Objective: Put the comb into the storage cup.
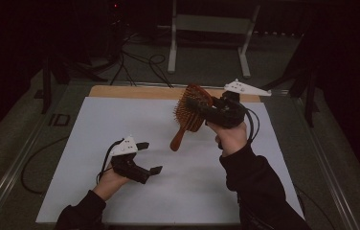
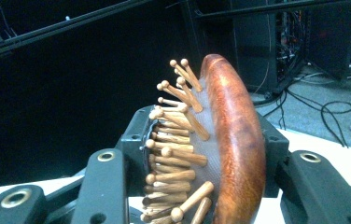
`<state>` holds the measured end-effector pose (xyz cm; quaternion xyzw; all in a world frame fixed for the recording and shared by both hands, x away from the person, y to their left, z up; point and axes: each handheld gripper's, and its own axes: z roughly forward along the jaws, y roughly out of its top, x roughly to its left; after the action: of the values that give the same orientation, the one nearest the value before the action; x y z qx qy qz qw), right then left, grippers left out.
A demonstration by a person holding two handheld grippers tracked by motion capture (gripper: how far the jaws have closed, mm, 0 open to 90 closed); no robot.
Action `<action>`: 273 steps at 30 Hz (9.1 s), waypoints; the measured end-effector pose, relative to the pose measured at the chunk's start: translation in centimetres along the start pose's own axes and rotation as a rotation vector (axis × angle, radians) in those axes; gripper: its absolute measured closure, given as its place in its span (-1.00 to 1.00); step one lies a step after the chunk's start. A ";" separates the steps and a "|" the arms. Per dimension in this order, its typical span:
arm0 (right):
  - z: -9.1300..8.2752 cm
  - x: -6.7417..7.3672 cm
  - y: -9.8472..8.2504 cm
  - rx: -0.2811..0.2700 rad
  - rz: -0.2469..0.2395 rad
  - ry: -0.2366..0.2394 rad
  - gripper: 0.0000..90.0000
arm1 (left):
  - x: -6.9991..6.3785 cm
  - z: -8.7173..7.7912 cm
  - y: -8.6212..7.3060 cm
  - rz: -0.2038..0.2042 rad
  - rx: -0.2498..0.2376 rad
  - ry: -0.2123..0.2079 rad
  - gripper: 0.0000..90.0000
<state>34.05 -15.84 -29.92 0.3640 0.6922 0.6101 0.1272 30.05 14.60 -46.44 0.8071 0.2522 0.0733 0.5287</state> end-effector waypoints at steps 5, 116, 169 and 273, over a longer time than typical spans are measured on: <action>0.3 0.0 1.0 0.000 -0.022 -0.008 0.15 | 0.1 -1.0 -0.9 -0.002 0.014 0.001 -1.00; 10.5 -12.4 -1.8 0.095 -0.033 -0.280 0.11 | 0.1 -7.8 -8.4 -0.022 -0.083 0.183 -1.00; 5.3 -13.4 -0.9 0.132 -0.078 -0.388 -0.82 | 0.1 -7.8 -8.2 -0.022 -0.096 0.167 -1.00; -11.7 -10.0 -22.3 0.263 -0.145 -0.184 -0.81 | 0.1 -8.4 -8.3 -0.021 -0.106 0.171 -1.00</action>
<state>26.06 -31.00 -50.89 0.3811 0.7758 0.4676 0.1849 24.16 24.08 -50.25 0.7660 0.3007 0.1496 0.5482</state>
